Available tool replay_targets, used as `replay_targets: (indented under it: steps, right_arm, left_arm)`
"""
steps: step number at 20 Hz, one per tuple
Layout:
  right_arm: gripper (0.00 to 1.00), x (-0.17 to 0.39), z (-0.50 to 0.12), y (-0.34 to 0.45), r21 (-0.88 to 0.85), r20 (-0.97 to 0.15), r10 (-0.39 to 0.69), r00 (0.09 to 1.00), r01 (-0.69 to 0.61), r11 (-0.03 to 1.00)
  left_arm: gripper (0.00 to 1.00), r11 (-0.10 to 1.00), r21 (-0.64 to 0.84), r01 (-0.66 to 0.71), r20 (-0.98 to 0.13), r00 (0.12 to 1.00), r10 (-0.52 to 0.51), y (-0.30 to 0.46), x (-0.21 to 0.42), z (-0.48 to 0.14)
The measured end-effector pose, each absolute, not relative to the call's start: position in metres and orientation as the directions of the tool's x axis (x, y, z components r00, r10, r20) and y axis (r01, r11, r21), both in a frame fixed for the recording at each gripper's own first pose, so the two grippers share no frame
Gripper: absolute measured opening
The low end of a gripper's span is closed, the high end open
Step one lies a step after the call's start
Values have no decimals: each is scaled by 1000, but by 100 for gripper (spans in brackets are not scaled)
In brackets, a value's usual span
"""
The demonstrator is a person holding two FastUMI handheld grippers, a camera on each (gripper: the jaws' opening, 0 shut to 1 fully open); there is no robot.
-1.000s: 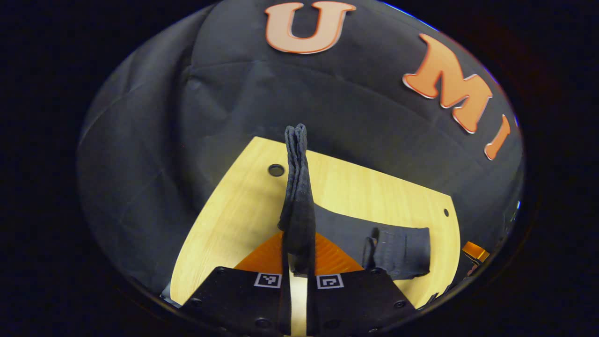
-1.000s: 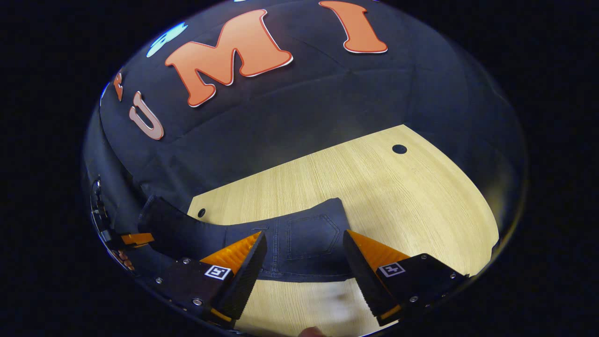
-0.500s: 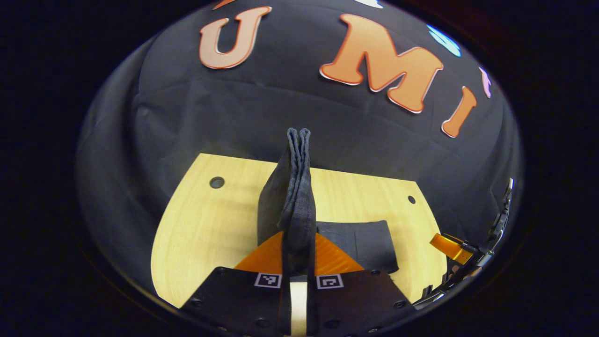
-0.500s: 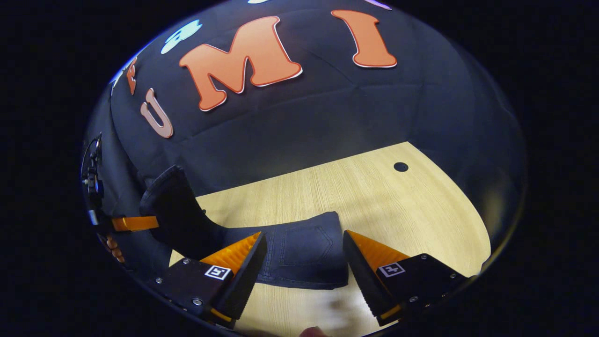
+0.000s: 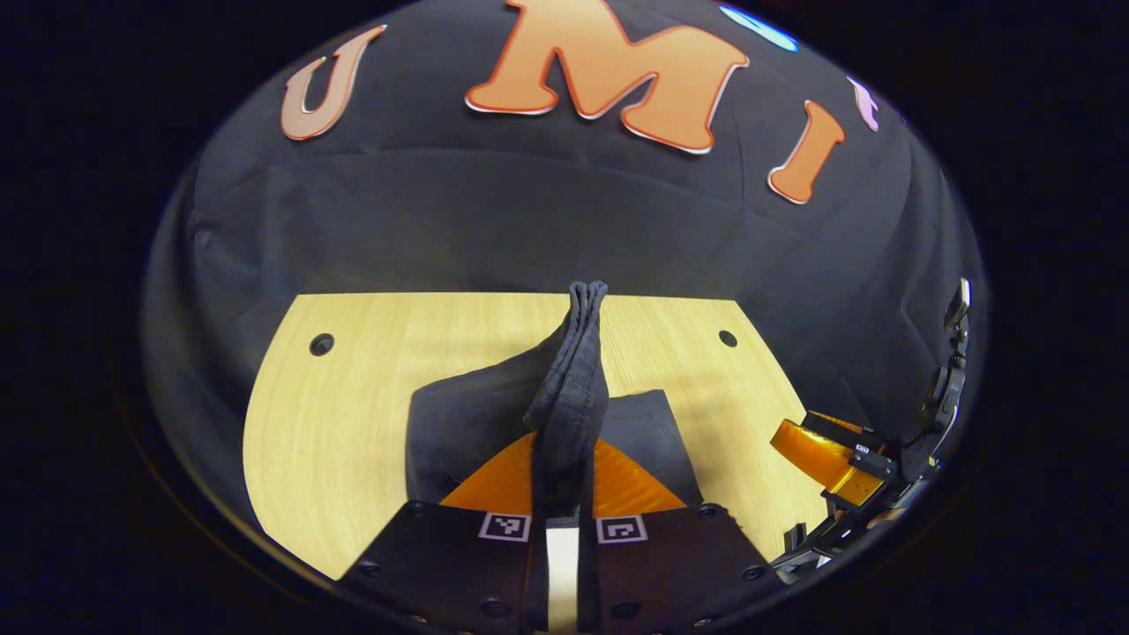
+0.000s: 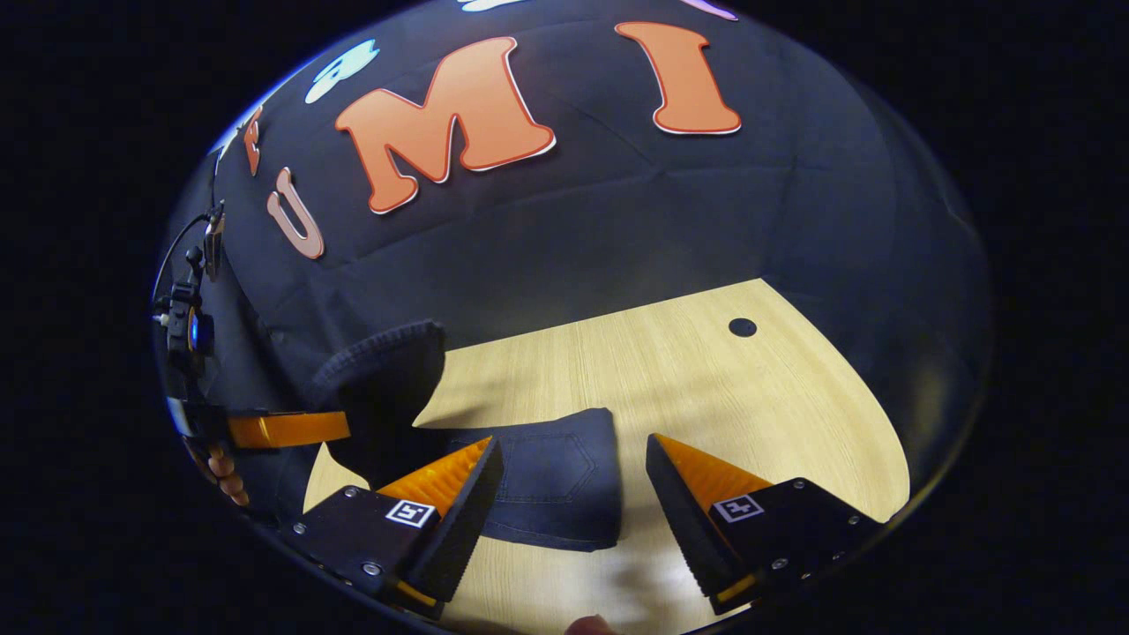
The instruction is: Grasp the waist and the cuffs of the jeans and fold them to make the two legs overlap; first hold the waist and fold one-third of the jeans toward the cuffs, then hold the cuffs and fold the remaining one-third in the same direction to finish folding.
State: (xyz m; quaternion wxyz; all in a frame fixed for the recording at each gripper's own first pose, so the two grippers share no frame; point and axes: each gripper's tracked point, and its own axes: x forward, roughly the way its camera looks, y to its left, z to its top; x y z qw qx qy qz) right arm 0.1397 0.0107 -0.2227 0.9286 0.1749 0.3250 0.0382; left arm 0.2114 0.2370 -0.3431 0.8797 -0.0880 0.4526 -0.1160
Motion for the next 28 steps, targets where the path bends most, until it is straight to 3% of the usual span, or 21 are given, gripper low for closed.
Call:
replay_targets:
  steps: [12, 15, 16, 18, 21, 23, 25, 27, 28]
  right_arm:
    - [99, 142, -219, -13, 350, -580, 183, 794, 41, 936]
    - [99, 143, -217, -15, 349, -574, 178, 799, 43, 936]
    - [99, 143, -216, -16, 348, -572, 174, 801, 45, 936]
    - [99, 144, -215, -14, 340, -571, 173, 803, 40, 939]
    - [99, 146, -210, -8, 326, -560, 169, 811, 29, 945]
    - [99, 148, -203, -2, 317, -546, 169, 820, 17, 948]
    - [99, 149, -191, 4, 300, -524, 163, 836, 2, 954]
    - [99, 152, -171, 8, 263, -472, 142, 870, -15, 965]
    - [98, 155, -158, 11, 239, -442, 132, 887, -25, 971]
  left_arm:
    - [14, 935, -218, 279, -827, 455, -329, 206, 192, -361]
    - [27, 929, -235, 288, -824, 447, -347, 206, 188, -359]
    - [26, 920, -264, 290, -814, 445, -374, 201, 184, -356]
    - [41, 893, -334, 301, -766, 465, -444, 189, 186, -341]
    - [75, 892, -326, 312, -731, 515, -447, 193, 191, -323]
    - [70, 896, -335, 291, -710, 547, -443, 204, 195, -309]
    - [81, 909, -321, 266, -677, 606, -417, 225, 202, -295]
    - [82, 930, -278, 242, -633, 682, -367, 254, 211, -277]
    - [89, 939, -253, 232, -609, 716, -341, 268, 214, -267]
